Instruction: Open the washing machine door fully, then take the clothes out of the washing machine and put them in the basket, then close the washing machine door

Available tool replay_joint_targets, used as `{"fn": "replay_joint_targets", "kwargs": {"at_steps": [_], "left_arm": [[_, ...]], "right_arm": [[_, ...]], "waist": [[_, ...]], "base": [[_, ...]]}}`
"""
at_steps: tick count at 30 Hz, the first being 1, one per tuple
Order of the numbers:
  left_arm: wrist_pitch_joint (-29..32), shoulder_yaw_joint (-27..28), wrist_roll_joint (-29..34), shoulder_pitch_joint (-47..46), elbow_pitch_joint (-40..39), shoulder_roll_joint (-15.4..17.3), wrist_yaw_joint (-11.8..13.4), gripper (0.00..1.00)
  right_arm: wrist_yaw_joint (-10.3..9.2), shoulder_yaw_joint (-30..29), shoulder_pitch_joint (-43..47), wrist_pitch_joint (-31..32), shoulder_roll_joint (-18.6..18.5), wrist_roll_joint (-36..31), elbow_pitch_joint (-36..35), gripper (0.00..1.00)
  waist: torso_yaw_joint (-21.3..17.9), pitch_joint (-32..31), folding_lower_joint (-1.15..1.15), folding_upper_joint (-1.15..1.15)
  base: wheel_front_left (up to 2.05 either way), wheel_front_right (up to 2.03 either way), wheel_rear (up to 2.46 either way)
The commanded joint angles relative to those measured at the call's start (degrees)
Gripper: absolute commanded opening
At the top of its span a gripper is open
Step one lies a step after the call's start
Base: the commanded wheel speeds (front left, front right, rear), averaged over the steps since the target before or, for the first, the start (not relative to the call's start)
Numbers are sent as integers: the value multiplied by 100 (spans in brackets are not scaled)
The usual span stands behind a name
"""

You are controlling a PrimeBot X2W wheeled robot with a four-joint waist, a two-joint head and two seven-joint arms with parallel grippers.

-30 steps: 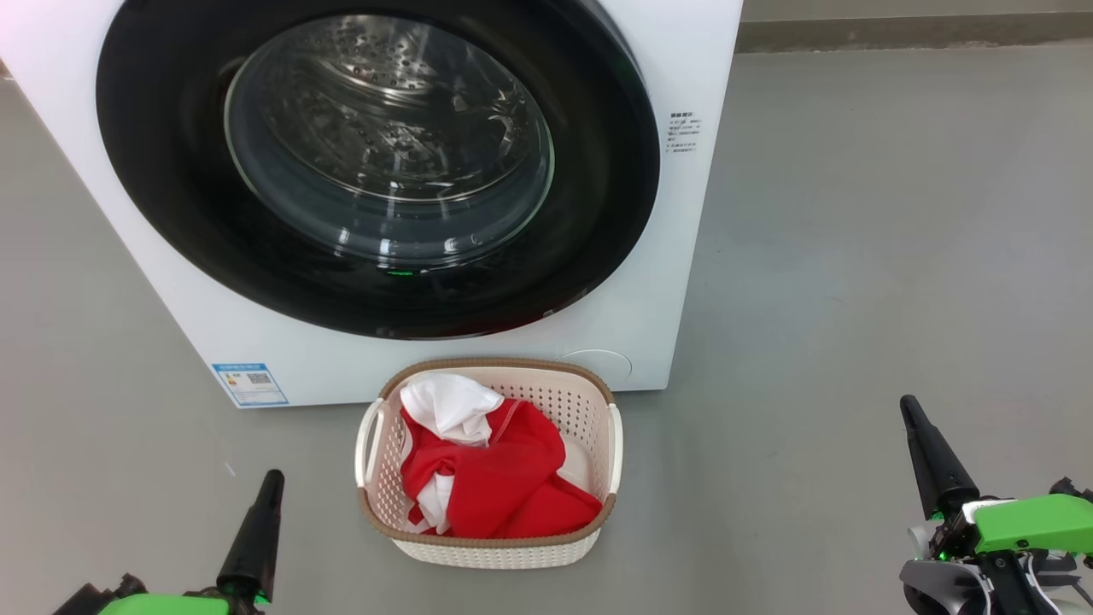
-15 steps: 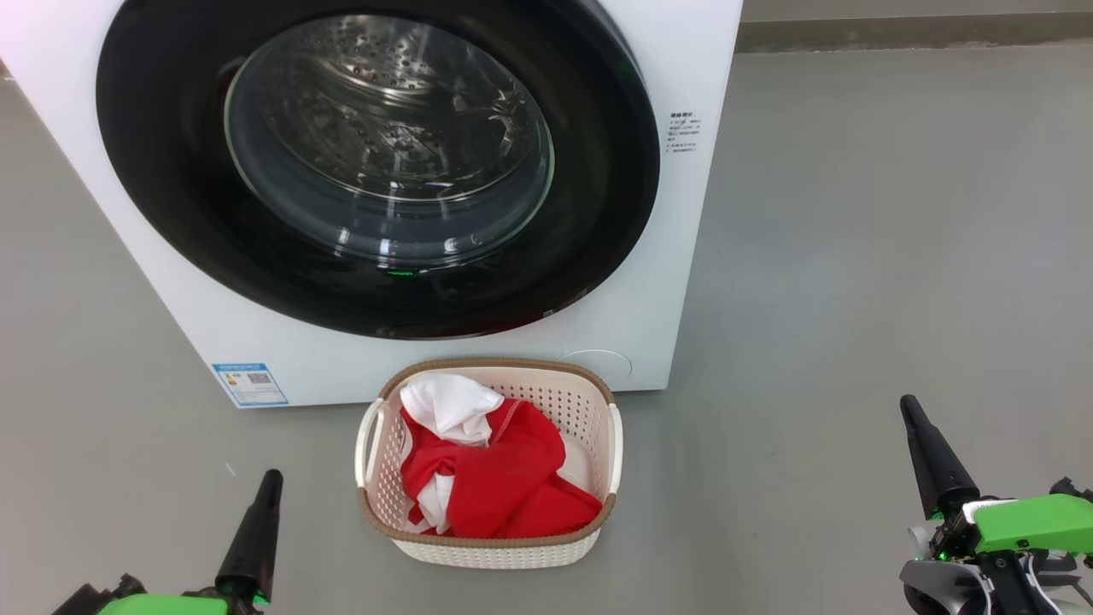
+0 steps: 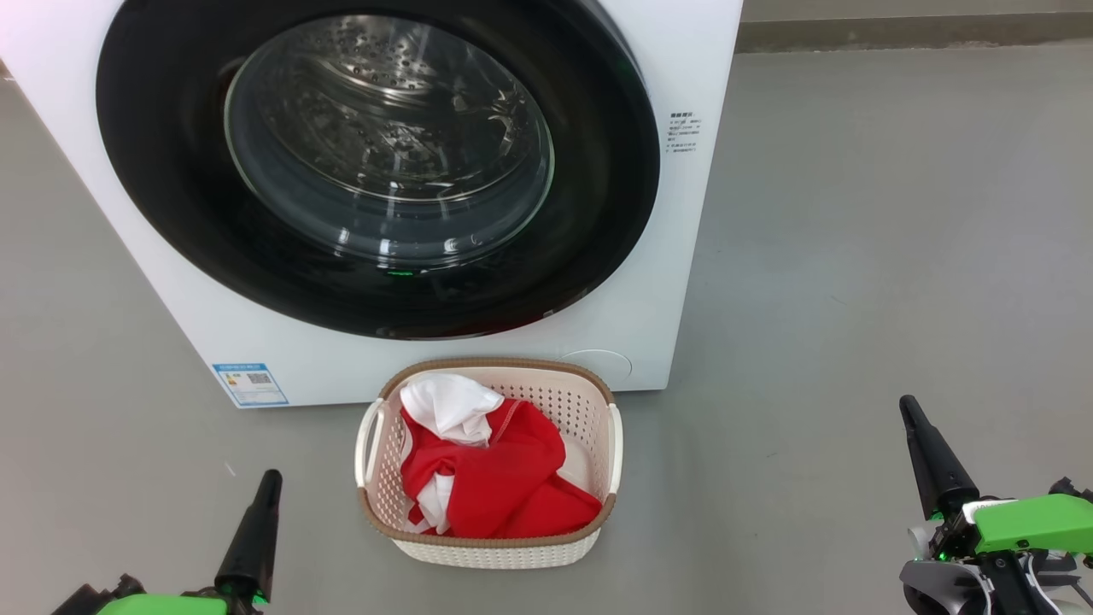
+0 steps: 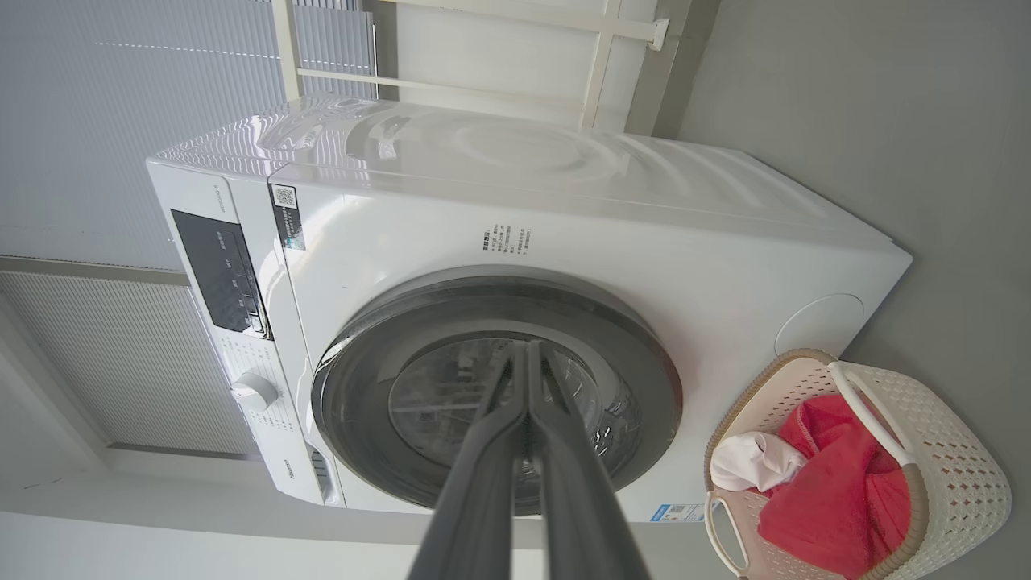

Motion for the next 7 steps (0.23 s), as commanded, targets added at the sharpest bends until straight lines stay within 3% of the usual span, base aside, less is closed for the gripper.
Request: {"fn": "replay_joint_targets", "kwargs": {"at_steps": [1,7], "left_arm": [[51,207,31,-229,-119,56,-41,0],[55,212,36,-229,-119,52,-41,0]], "right_arm": [[-4,95,-239,24,-41,-39,-141,0],[-4,88,-239,30,-36,-45,-140,0]], "waist": [[0,0,0,0],[0,0,0,0]], "base": [[0,0,0],[0,0,0]]}}
